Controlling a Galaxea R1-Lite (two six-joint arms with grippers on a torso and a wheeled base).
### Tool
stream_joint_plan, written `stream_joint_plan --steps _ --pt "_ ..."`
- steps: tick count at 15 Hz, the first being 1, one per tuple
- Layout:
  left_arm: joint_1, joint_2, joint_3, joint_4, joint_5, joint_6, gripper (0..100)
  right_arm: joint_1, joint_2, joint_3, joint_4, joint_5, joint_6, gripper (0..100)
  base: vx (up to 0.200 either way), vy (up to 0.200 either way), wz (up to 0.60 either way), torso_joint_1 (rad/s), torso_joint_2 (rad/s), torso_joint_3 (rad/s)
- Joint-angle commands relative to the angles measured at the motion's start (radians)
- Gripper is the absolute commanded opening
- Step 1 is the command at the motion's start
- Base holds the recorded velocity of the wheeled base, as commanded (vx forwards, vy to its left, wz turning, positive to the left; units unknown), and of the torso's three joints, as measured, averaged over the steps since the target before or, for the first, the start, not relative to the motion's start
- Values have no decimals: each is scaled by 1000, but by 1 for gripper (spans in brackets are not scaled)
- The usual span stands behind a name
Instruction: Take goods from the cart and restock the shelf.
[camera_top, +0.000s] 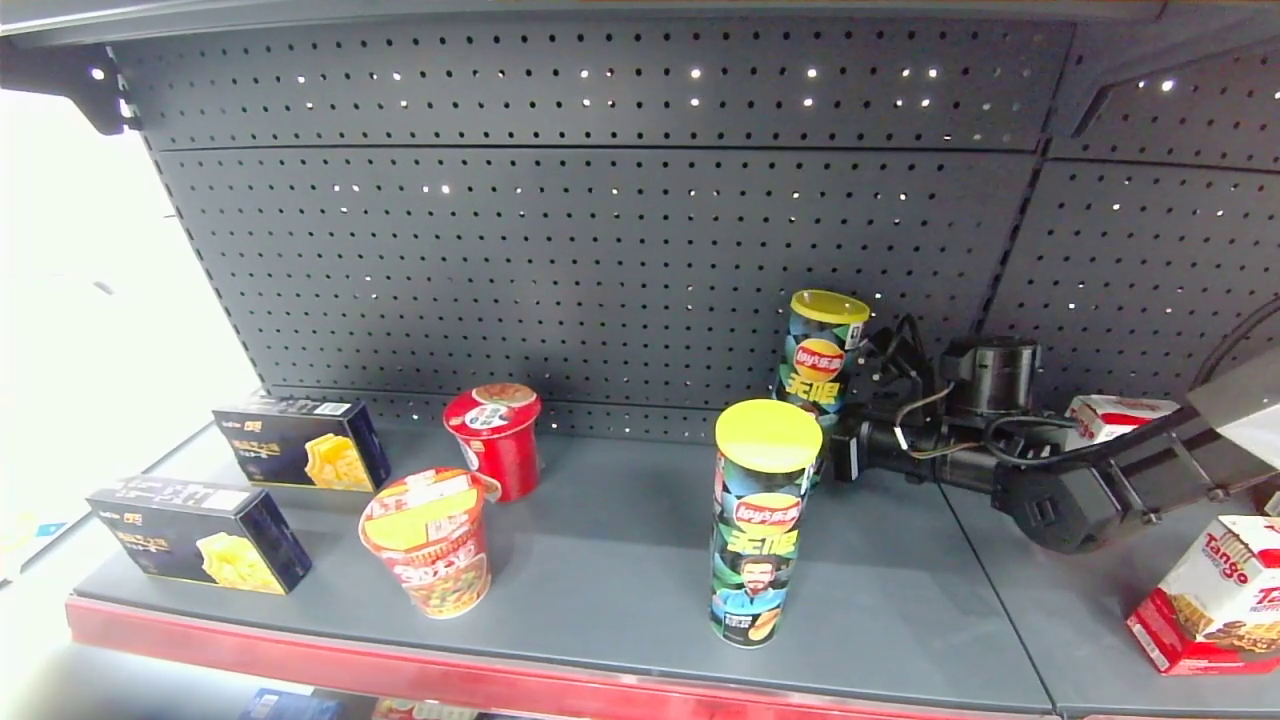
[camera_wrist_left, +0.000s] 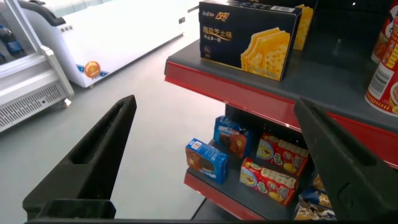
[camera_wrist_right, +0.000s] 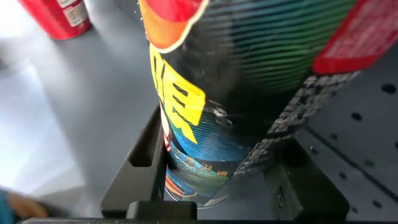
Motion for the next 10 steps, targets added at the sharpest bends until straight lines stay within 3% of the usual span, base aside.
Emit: stream_joint_plan --steps 1,9,10 --pt "0 0 0 0 0 0 100 5 35 -20 -10 -3 -1 0 0 0 0 0 0 0" --pt "0 0 0 0 0 0 100 16 80 -24 -53 -6 -33 0 0 0 0 0 0 0" --pt "0 0 0 0 0 0 100 16 78 -24 -53 -7 -37 100 0 0 0 0 0 0"
